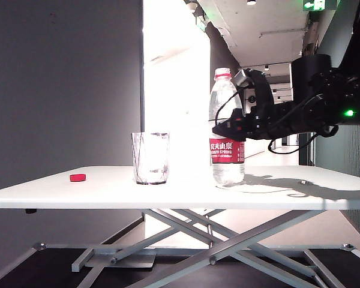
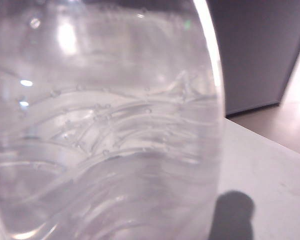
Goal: Pick up the mineral water bottle on the table and pour water into the mug until it's half full.
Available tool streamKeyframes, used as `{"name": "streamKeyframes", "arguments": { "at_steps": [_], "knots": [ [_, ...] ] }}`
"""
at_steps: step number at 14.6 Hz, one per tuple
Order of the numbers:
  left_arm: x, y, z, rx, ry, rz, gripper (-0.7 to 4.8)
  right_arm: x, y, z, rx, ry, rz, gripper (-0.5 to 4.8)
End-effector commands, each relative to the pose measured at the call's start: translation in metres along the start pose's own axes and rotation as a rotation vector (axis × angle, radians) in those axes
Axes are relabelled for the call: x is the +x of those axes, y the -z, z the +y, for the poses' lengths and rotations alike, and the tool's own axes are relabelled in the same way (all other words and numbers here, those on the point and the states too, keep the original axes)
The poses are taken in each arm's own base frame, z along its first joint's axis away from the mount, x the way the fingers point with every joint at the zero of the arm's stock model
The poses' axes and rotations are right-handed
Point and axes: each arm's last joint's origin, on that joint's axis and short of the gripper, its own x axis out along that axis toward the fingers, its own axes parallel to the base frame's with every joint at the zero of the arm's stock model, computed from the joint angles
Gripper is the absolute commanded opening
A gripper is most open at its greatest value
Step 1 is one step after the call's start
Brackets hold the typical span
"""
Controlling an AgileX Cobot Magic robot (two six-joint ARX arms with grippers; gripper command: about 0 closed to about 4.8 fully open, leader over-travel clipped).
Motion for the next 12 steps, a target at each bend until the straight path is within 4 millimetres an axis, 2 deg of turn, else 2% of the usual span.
{"name": "streamKeyframes", "arguments": {
  "at_steps": [1,3,5,7,9,12],
  "knots": [
    [0.0,-0.001,0.0,0.006,0.005,-0.005,-0.05,0.0,-0.03,0.007,-0.123,0.073,-0.019,1.76],
    [0.0,-0.001,0.0,0.005,0.005,-0.003,-0.05,0.002,-0.044,0.021,-0.23,0.104,0.045,1.8],
    [0.0,0.0,0.0,-0.001,0.006,0.007,-0.05,0.007,-0.054,0.036,-0.25,0.123,0.036,1.8],
    [0.0,0.001,0.0,-0.004,0.007,0.011,-0.05,0.012,-0.055,0.047,-0.293,0.184,0.084,1.8],
    [0.0,0.001,-0.001,-0.011,0.013,0.011,-0.05,0.021,-0.054,0.072,-0.44,0.219,0.168,1.8],
    [0.0,0.001,-0.001,-0.011,0.013,0.011,-0.05,0.028,-0.055,0.091,-0.567,0.311,0.248,1.8]
  ]
}}
